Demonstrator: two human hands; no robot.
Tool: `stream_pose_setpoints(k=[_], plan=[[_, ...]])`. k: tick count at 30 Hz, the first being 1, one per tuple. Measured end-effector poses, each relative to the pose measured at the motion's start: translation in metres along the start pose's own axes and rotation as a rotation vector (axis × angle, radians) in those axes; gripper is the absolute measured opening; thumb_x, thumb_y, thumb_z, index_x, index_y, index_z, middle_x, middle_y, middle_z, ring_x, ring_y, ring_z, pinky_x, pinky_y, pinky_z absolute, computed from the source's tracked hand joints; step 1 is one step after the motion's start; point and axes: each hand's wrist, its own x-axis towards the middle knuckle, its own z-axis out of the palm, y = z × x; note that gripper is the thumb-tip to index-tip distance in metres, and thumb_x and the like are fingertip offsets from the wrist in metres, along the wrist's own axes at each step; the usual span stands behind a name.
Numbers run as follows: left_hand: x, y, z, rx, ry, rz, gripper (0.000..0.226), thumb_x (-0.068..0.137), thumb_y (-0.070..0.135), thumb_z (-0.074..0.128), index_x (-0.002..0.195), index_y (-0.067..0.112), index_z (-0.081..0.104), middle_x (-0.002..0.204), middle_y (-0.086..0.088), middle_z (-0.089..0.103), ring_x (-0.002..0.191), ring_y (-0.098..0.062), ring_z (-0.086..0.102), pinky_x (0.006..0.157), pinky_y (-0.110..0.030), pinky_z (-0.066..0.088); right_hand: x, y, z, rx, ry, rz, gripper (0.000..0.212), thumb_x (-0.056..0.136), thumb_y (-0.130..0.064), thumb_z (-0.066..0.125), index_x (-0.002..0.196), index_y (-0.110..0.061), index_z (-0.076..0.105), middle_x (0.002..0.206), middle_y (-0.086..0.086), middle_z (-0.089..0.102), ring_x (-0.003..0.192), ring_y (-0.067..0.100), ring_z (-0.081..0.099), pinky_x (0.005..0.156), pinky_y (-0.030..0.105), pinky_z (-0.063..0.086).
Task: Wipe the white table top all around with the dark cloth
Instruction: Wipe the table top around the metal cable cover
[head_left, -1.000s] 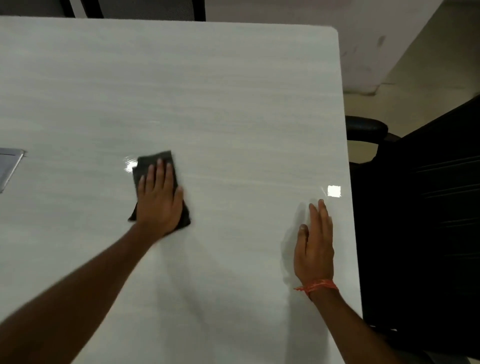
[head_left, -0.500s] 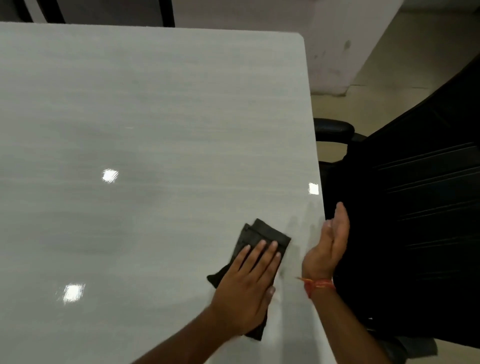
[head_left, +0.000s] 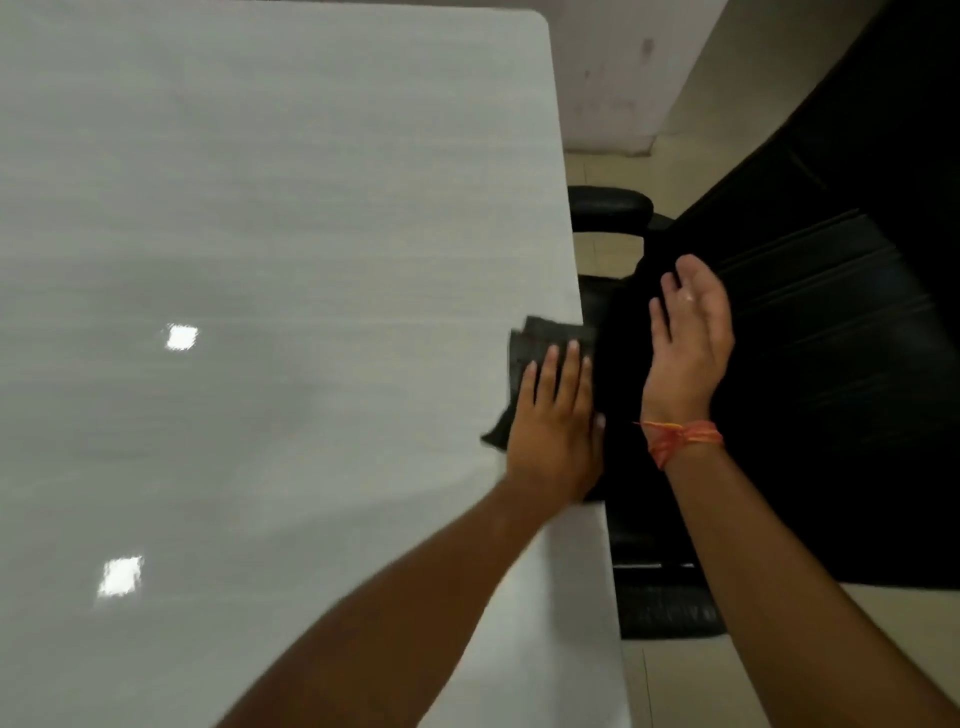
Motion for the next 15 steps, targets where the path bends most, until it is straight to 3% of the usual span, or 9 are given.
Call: stream_pose_setpoints(k=[3, 6, 10, 15], plan=[[-0.073, 0.034, 0.005, -0.034, -0.097, 0.015, 0.066, 0.102, 0.037, 0.025, 0.158, 0.006, 0.006, 0.166, -0.013, -0.001, 0.153, -0.031, -0.007, 0.124, -0.050, 0.001, -0.013, -0.018, 0.000, -0.018, -0.047, 0.045, 0.041, 0.106, -0.010, 0.038, 0.145, -0.001, 0.040, 0.149, 0.010, 0.044, 0.138, 0.018, 0.044, 0.118, 0.038, 0.034], [-0.036, 0.025, 0.005, -0.041, -0.023, 0.002, 0.065, 0.102, 0.037, 0.029, 0.157, 0.006, 0.014, 0.166, -0.014, 0.007, 0.154, -0.032, 0.002, 0.123, -0.051, 0.008, -0.017, -0.018, -0.003, -0.058, -0.099, 0.052, 0.048, 0.102, -0.018, 0.043, 0.147, -0.002, 0.039, 0.150, 0.010, 0.044, 0.139, 0.018, 0.043, 0.118, 0.039, 0.034], [0.012, 0.015, 0.006, -0.019, -0.041, -0.142, 0.066, 0.102, 0.038, 0.025, 0.158, 0.006, 0.009, 0.166, -0.014, 0.002, 0.154, -0.030, -0.001, 0.123, -0.050, 0.005, -0.036, -0.005, -0.022, -0.141, -0.160, 0.064, 0.054, 0.094, -0.029, 0.044, 0.144, -0.007, 0.044, 0.146, 0.006, 0.047, 0.138, 0.016, 0.044, 0.117, 0.039, 0.035], [-0.116, 0.045, 0.015, -0.039, -0.065, 0.001, 0.067, 0.102, 0.039, 0.025, 0.158, 0.007, 0.009, 0.166, -0.015, 0.001, 0.153, -0.033, -0.004, 0.124, -0.051, 0.003, -0.092, 0.001, -0.056, -0.150, -0.097, 0.126, 0.050, 0.093, -0.027, 0.046, 0.140, -0.010, 0.048, 0.144, 0.006, 0.049, 0.136, 0.018, 0.047, 0.116, 0.039, 0.037]])
